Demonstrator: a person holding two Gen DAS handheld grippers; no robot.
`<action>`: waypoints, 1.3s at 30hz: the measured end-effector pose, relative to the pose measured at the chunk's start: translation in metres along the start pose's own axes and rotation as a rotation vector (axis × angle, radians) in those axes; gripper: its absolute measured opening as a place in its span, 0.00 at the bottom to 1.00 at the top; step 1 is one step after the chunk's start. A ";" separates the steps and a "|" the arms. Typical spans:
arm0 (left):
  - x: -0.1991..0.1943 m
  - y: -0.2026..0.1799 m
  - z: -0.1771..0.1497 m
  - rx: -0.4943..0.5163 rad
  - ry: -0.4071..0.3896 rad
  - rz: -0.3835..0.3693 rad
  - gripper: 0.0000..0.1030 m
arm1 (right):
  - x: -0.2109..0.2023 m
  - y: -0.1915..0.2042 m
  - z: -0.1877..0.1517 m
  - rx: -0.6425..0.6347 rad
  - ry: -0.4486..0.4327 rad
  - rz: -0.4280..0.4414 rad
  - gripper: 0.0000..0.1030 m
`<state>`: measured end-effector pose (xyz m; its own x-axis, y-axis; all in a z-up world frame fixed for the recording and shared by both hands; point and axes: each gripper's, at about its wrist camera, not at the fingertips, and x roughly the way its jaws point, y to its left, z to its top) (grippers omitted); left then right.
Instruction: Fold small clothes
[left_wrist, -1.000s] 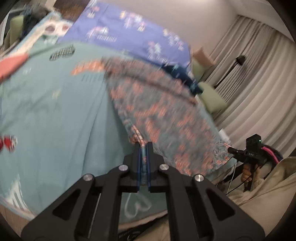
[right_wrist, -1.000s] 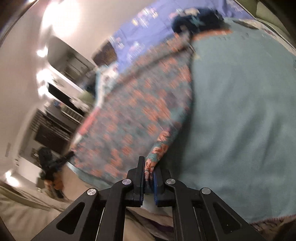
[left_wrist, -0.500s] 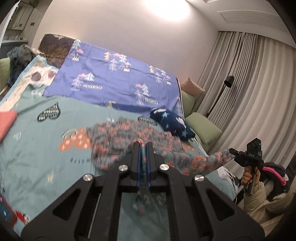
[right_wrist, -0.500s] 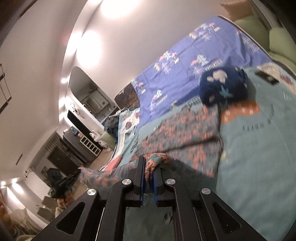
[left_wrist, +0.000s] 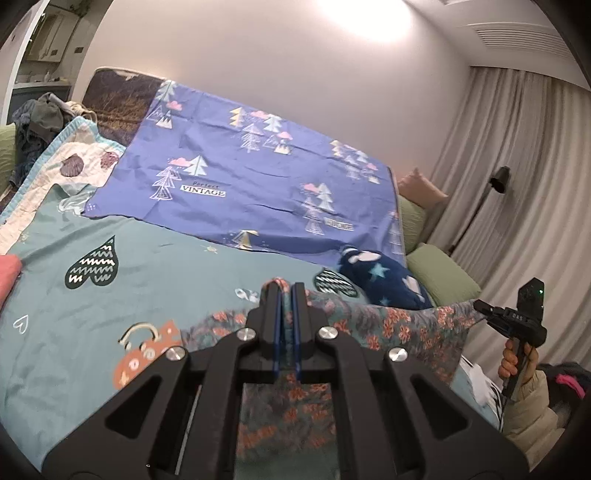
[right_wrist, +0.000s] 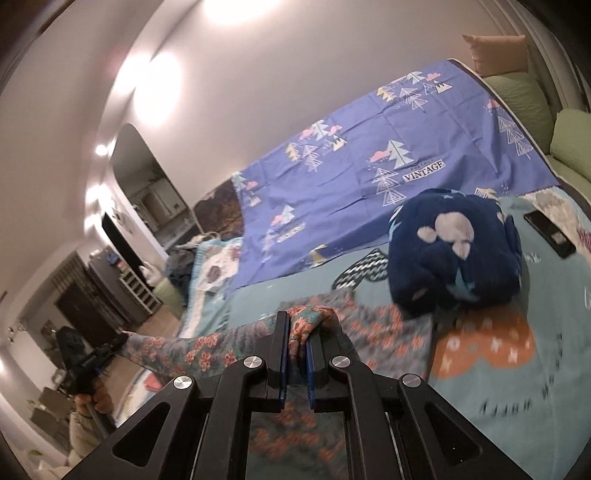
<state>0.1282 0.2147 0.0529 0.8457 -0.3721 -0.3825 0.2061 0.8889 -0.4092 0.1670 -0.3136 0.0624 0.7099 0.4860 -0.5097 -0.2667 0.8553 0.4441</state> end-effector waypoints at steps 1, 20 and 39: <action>0.008 0.002 0.002 -0.001 0.003 0.007 0.06 | 0.006 -0.002 0.004 -0.003 0.002 -0.009 0.06; 0.211 0.072 -0.041 -0.037 0.312 0.236 0.08 | 0.187 -0.104 0.009 0.077 0.192 -0.207 0.07; 0.054 0.054 -0.155 -0.161 0.527 0.141 0.72 | 0.029 -0.104 -0.120 0.202 0.366 -0.183 0.64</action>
<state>0.1087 0.2016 -0.1179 0.4908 -0.3730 -0.7874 -0.0033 0.9029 -0.4297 0.1372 -0.3669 -0.0868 0.4464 0.3929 -0.8040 0.0002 0.8984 0.4392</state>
